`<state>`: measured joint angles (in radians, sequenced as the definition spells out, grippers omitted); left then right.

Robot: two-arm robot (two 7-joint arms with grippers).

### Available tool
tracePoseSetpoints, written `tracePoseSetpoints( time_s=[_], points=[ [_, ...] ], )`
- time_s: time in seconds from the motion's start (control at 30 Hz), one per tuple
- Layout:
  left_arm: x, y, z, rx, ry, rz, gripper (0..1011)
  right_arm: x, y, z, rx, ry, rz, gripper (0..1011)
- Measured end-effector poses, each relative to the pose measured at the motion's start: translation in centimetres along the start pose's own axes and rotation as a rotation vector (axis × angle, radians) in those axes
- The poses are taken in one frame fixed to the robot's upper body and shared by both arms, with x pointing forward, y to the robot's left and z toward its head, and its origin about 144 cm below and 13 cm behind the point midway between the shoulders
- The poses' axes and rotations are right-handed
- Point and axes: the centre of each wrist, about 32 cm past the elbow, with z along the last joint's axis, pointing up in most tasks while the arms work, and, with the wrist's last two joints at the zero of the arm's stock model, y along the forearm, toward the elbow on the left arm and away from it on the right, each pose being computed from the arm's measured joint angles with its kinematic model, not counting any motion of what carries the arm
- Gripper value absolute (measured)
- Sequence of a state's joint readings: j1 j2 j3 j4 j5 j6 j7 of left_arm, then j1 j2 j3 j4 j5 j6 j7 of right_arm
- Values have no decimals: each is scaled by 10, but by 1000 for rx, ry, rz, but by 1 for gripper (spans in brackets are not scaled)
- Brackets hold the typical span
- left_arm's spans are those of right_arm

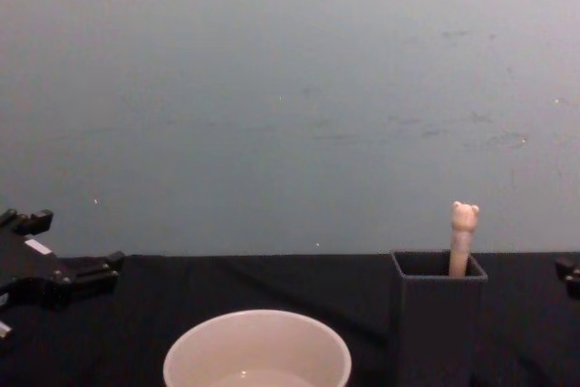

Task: Pick up the stirring spoon with one hand, stir inside the cup, then place it back in its original position.

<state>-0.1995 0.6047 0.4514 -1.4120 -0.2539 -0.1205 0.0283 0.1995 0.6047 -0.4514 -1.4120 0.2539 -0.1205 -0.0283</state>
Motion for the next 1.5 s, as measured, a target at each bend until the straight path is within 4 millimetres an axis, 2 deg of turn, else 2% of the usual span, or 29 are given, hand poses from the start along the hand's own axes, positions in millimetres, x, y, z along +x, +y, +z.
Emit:
tracePoseSetpoints(
  time_s=[0.4, 0.63, 0.83, 1.1, 1.5],
  points=[
    [0, 0, 0, 0, 0, 0, 1001, 4, -6, 9, 29, 72, 69, 1002],
    [0, 0, 0, 0, 0, 0, 1001, 12, -18, 23, 59, 233, 238, 1000],
    [0, 0, 0, 0, 0, 0, 1001, 15, -21, 28, 77, 312, 356, 1002],
    [0, 0, 0, 0, 0, 0, 1001, 8, -8, 30, 87, 341, 439, 1002],
    [0, 0, 0, 0, 0, 0, 1001, -4, 28, 33, 88, 342, 460, 1000]
  ],
)
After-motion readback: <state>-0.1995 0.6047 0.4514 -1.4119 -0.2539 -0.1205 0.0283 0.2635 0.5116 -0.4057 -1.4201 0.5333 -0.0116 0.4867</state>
